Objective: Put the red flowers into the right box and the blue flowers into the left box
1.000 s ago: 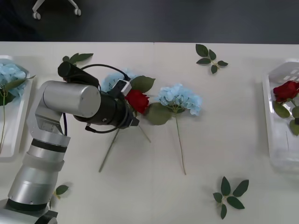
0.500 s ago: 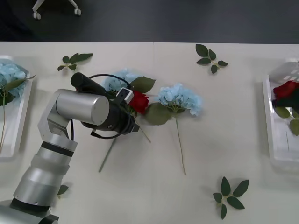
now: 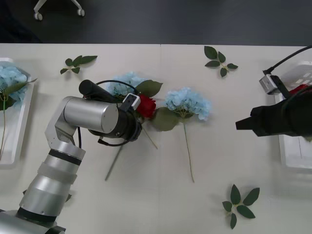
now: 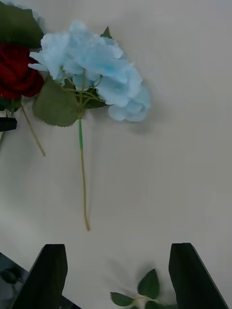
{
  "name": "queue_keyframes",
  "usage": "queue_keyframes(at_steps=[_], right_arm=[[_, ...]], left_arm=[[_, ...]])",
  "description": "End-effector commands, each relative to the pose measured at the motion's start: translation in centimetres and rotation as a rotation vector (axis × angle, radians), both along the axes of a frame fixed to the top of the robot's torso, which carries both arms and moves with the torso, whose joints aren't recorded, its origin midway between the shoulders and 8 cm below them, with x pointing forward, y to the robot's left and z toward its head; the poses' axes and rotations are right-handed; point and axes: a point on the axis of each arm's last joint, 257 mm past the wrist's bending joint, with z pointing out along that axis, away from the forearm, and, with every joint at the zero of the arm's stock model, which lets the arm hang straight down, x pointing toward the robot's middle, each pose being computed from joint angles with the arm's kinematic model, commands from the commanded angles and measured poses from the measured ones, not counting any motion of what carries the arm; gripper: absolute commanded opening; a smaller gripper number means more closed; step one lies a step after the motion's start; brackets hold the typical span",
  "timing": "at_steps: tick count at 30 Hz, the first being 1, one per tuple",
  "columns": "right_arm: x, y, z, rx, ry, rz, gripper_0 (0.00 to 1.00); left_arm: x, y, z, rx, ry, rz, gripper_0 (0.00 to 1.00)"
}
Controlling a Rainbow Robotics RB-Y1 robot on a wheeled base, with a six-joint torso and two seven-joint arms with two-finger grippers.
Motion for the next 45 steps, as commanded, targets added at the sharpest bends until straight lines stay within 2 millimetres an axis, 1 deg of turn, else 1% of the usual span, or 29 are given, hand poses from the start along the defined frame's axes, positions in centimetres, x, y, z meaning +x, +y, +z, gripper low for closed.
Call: queue_keyframes(at_steps=[1,3,7,9,13,14,18,19,20,21,22,23,26,28,29,32,37,40,45], right_arm=[[0.0,4.1,0.5,0.040,-0.034,-0.002,0.62],[-0.3,5.5,-0.4,0.035,-0.029,-0.018,0.62],[-0.7,7.0,-1.5,0.037,-0.004,-0.059,0.62],[-0.5,7.8,-2.2,0.023,-0.004,-0.084,0.62],[-0.1,8.6,-3.7,-0.002,-0.025,-0.121,0.62],[0.0,8.8,-4.3,-0.010,-0.029,-0.135,0.62],[0.4,8.9,-5.4,-0.013,-0.040,-0.171,0.62],[0.5,8.8,-5.4,-0.013,-0.041,-0.179,0.62],[0.5,8.8,-5.4,-0.012,-0.041,-0.180,0.62],[0.5,8.7,-5.4,-0.015,-0.040,-0.181,0.62],[0.5,8.6,-5.3,-0.016,-0.041,-0.180,0.62],[0.5,8.4,-5.3,-0.020,-0.041,-0.182,0.62],[0.6,8.0,-4.8,-0.024,-0.047,-0.182,0.62],[0.5,7.6,-4.0,-0.018,-0.046,-0.181,0.62],[0.6,7.4,-3.6,-0.018,-0.045,-0.180,0.62],[0.5,6.9,-2.5,-0.010,-0.036,-0.184,0.62],[0.3,5.0,-0.5,-0.068,-0.027,-0.171,0.62],[0.1,4.3,-0.2,-0.076,-0.019,-0.159,0.62],[-0.1,4.4,-0.6,-0.059,-0.011,-0.174,0.62]], left_arm=[[0.2,-1.0,0.7,-0.017,-0.011,0.025,0.00],[0.2,-0.8,0.6,-0.013,-0.010,0.028,0.00],[0.1,-0.7,0.2,-0.007,-0.002,0.029,0.00],[0.1,-0.6,0.2,-0.004,-0.003,0.030,0.00],[0.1,-0.6,0.2,-0.005,-0.003,0.029,0.00],[0.1,-0.7,0.2,-0.008,-0.002,0.028,0.00],[0.3,-0.7,0.4,-0.015,-0.007,0.033,0.00],[0.4,-0.6,0.5,-0.023,-0.009,0.038,0.04],[0.5,-0.6,0.6,-0.032,-0.011,0.042,0.32],[0.6,-0.6,0.7,-0.038,-0.011,0.044,0.50],[0.6,-0.7,0.8,-0.049,-0.011,0.046,0.72],[0.7,-0.8,1.0,-0.065,-0.011,0.050,0.79],[0.8,-1.1,1.3,-0.090,-0.010,0.050,0.82],[0.8,-1.4,1.5,-0.101,-0.012,0.047,0.90],[0.8,-1.6,1.5,-0.106,-0.011,0.046,0.92],[0.9,-1.9,1.6,-0.106,-0.019,0.040,0.92],[1.1,-2.3,1.5,-0.081,-0.041,0.034,0.92],[1.2,-2.4,1.4,-0.057,-0.053,0.038,0.92],[1.3,-3.0,0.9,-0.052,-0.057,0.044,0.92]])
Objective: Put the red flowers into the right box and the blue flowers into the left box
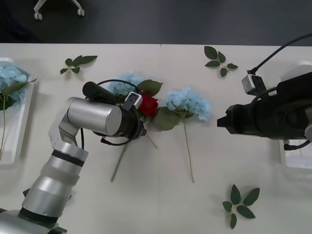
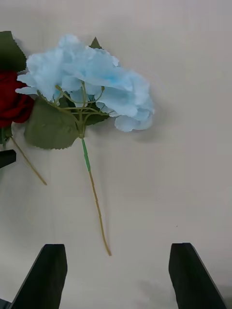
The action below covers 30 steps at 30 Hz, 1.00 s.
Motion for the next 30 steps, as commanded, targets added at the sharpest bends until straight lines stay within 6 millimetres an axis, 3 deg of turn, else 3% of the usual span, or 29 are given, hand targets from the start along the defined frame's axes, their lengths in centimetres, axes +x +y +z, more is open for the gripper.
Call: queue_keyframes(at_steps=[1,5,10,12,15,24,30], right_arm=[[-0.8,1.1,-0.6,0.013,0.000,0.019,0.62],[-0.3,1.5,-1.8,0.010,0.010,0.001,0.62],[-0.2,1.7,-2.3,0.003,0.013,-0.004,0.62],[-0.4,1.8,-2.1,0.005,0.013,0.002,0.62],[-0.5,1.7,-1.9,-0.002,0.007,0.010,0.62],[-1.3,0.6,0.1,0.002,0.018,0.037,0.62],[-1.4,-0.4,1.0,-0.038,-0.030,0.127,0.62]], left_arm=[[0.4,-2.4,0.6,-0.066,-0.006,0.045,0.91],[0.4,-2.5,0.5,-0.054,-0.012,0.040,0.82],[1.0,-2.2,0.7,-0.027,-0.045,0.040,0.61],[1.3,-1.5,0.7,0.010,-0.066,0.044,0.28],[1.6,-1.3,0.8,0.022,-0.077,0.046,0.00],[1.7,-1.4,1.0,0.021,-0.083,0.045,0.00],[2.2,-1.7,2.8,-0.005,-0.119,0.038,0.00]])
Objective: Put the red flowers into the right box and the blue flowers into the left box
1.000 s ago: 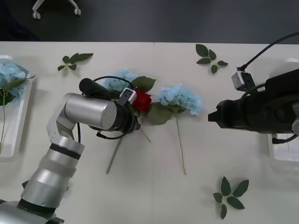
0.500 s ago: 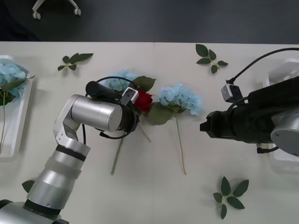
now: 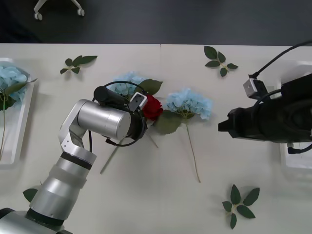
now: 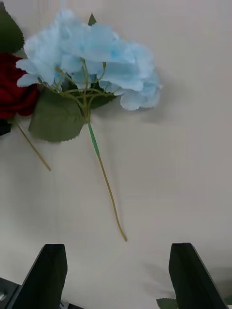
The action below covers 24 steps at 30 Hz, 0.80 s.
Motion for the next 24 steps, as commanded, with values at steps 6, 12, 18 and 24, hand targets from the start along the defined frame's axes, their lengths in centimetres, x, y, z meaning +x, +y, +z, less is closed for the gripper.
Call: queue_keyframes(at_steps=[6,12,18,24], right_arm=[[-0.1,-1.2,1.7,-0.082,-0.113,0.175,0.62],[0.0,-1.4,1.8,-0.078,-0.115,0.171,0.62],[0.5,-1.5,2.8,-0.074,-0.140,0.170,0.62],[0.9,-1.5,5.2,-0.040,-0.187,0.205,0.62]], left_arm=[[1.3,-1.9,6.3,-0.170,-0.085,-0.002,0.00],[0.3,-3.2,10.0,-0.297,-0.097,-0.081,0.00],[-1.1,-4.0,13.6,-0.366,-0.139,-0.231,0.00],[-3.1,-5.1,18.1,-0.540,-0.217,-0.403,0.00]])
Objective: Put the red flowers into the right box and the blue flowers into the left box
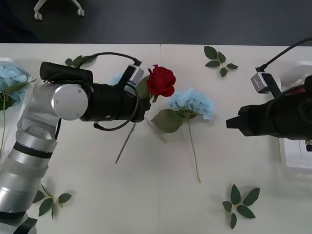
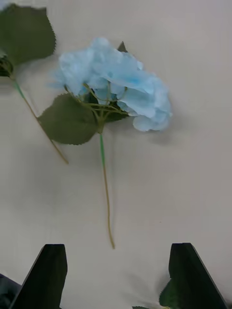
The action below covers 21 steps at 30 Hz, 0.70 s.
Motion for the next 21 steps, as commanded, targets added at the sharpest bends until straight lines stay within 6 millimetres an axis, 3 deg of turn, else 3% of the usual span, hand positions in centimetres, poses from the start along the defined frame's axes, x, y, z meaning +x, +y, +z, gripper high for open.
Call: queue_keyframes(at_steps=[1,7,10,13,21], right_arm=[[0.7,-0.8,3.7,-0.046,-0.107,0.096,0.62],[0.3,-3.5,6.7,-0.016,-0.164,0.203,0.62],[0.0,-4.7,7.3,-0.022,-0.213,0.273,0.62],[-0.4,-4.4,7.8,0.063,-0.294,0.347,0.62],[-2.2,-3.9,5.7,0.092,-0.439,0.500,0.62]], left_arm=[[-0.8,0.0,5.3,-0.113,-0.186,-0.118,0.00],[-3.3,-0.5,10.0,-0.246,-0.379,-0.239,0.00],[-4.9,-0.4,11.7,-0.257,-0.474,-0.303,0.00],[-7.0,-0.4,13.5,-0.263,-0.564,-0.394,0.00],[-11.6,-0.7,15.8,-0.348,-0.655,-0.538,0.00]])
